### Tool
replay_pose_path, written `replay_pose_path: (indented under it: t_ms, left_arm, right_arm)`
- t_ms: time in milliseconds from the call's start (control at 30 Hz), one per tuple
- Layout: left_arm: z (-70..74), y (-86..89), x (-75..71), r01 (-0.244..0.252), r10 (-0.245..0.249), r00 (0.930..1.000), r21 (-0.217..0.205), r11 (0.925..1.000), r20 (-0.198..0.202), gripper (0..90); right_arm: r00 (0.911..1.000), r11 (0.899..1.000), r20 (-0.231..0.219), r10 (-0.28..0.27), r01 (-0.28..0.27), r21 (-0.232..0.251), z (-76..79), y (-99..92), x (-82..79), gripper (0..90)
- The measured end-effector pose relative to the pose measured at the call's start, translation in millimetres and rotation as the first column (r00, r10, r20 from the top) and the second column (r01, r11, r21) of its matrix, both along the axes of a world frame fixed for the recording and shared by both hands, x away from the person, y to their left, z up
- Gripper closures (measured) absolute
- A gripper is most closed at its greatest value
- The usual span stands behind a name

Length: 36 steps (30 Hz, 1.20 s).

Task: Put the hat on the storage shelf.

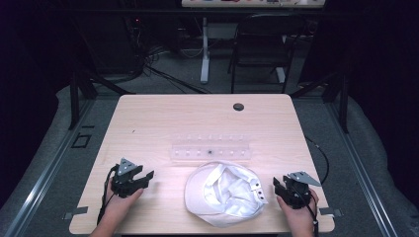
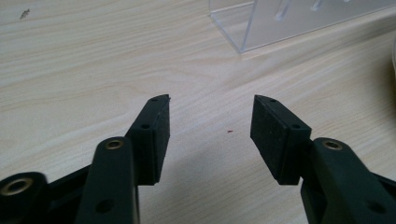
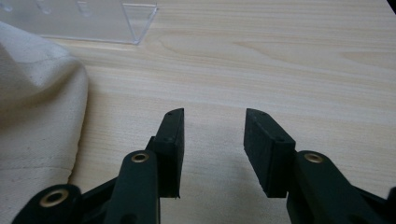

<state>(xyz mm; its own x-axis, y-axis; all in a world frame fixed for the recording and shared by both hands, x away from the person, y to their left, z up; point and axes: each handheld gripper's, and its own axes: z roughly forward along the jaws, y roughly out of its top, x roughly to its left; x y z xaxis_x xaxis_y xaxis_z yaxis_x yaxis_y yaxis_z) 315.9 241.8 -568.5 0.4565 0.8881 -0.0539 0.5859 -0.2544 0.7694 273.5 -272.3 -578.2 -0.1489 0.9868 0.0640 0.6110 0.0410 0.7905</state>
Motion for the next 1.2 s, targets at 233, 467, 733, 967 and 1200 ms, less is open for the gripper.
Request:
replay_pose_path:
  t_ms: [233,467,733,967,1200]
  left_arm:
    - [-1.7,0.2,1.5,-0.020,0.020,0.9995,0.000,0.9998,-0.023,49.9]
    - [-1.3,-0.4,0.8,-0.008,0.008,0.9996,0.001,1.0000,-0.028,49.6]
    - [-1.4,-2.0,0.6,-0.010,0.009,0.9996,-0.011,0.9999,-0.026,49.5]
    - [-0.9,-3.5,-0.3,-0.006,0.005,0.9999,-0.040,0.9992,-0.015,50.5]
    - [-0.8,-2.4,-0.1,-0.051,0.049,0.9982,-0.057,0.9971,-0.034,50.6]
  right_arm:
    - [0.9996,1.000,-0.029,0.002,-0.002,-0.001,4.6,3.0,-1.3,58.5]
    - [0.9936,0.999,-0.106,0.040,-0.040,-0.003,13.0,11.8,2.4,57.4]
    - [0.9854,0.996,-0.143,0.092,-0.090,0.019,36.1,10.5,4.2,59.0]
    - [0.9838,0.991,-0.134,0.119,-0.111,0.069,52.5,7.4,5.8,59.8]
    - [0.9469,0.977,-0.254,0.197,-0.169,0.127,75.8,8.3,13.8,53.5]
